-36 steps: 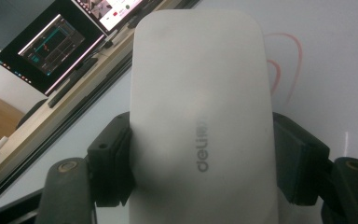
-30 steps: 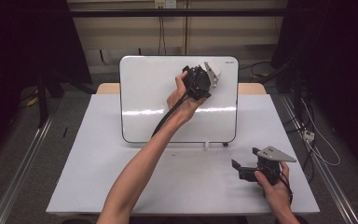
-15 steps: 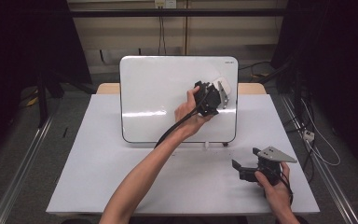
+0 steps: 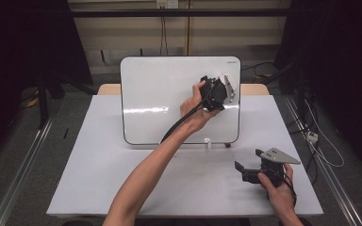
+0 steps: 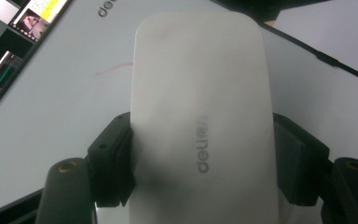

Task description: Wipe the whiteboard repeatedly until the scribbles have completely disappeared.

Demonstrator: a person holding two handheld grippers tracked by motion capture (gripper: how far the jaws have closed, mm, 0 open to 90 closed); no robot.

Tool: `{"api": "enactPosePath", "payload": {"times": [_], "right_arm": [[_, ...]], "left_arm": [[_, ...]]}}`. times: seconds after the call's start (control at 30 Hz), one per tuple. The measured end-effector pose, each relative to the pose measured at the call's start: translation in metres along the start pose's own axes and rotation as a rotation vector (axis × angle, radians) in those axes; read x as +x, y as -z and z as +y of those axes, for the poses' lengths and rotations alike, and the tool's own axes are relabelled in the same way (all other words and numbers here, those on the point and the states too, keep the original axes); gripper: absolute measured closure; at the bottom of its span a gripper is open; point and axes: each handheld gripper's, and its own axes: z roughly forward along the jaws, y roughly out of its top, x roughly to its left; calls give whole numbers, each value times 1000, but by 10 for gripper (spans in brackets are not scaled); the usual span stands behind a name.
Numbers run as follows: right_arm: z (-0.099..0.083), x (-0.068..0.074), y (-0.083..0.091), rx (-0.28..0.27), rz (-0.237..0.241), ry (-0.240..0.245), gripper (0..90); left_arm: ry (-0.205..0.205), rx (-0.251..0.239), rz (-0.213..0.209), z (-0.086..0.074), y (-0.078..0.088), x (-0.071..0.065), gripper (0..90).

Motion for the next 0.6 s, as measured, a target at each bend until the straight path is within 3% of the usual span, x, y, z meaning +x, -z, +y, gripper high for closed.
{"api": "enactPosePath", "payload": {"times": [0.3,0.43,0.6], "right_arm": [[-1,0,3,-3,0,-3,54],[-2,-1,4,-4,-3,-3,54],[-2,-1,4,-2,-6,-2,54]], "left_arm": [[33,2,7,0,0,3,311],[82,5,27,-3,2,13,310],[112,5,46,-13,8,26,310]]}}
